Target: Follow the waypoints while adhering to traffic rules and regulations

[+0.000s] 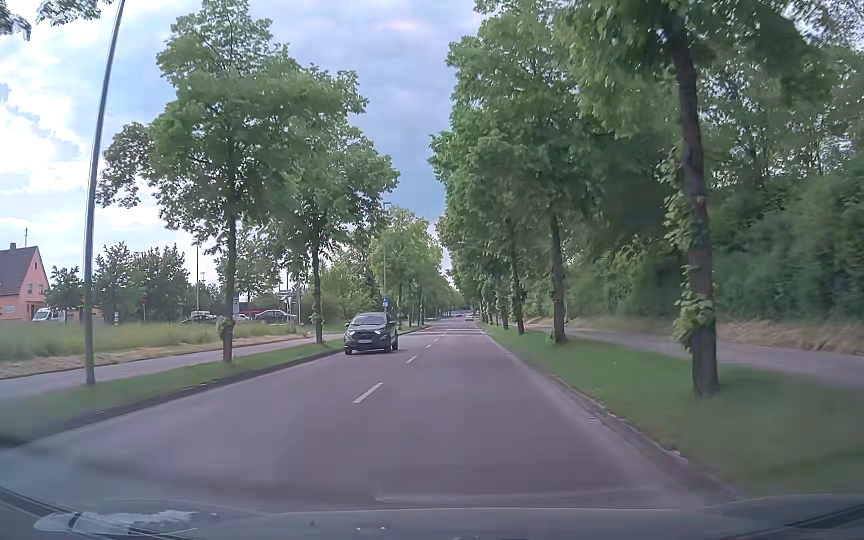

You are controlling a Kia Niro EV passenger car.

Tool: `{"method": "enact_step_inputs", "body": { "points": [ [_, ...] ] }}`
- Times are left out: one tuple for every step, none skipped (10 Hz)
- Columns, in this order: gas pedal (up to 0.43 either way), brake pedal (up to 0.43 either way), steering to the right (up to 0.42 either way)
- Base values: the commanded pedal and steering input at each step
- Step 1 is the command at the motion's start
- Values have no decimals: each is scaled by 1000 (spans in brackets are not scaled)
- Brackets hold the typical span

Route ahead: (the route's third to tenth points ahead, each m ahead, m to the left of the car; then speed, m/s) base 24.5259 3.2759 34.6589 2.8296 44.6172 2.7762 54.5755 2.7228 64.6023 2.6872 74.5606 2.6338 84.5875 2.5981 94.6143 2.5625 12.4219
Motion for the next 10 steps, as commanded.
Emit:
{"method": "enact_step_inputs", "body": {
  "points": [
    [67,18,0],
    [59,18,0],
    [47,18,1],
    [47,18,1],
    [47,18,1],
    [59,18,1],
    [67,18,1],
    [98,18,0],
    [150,18,0],
    [189,18,1]
  ]
}}
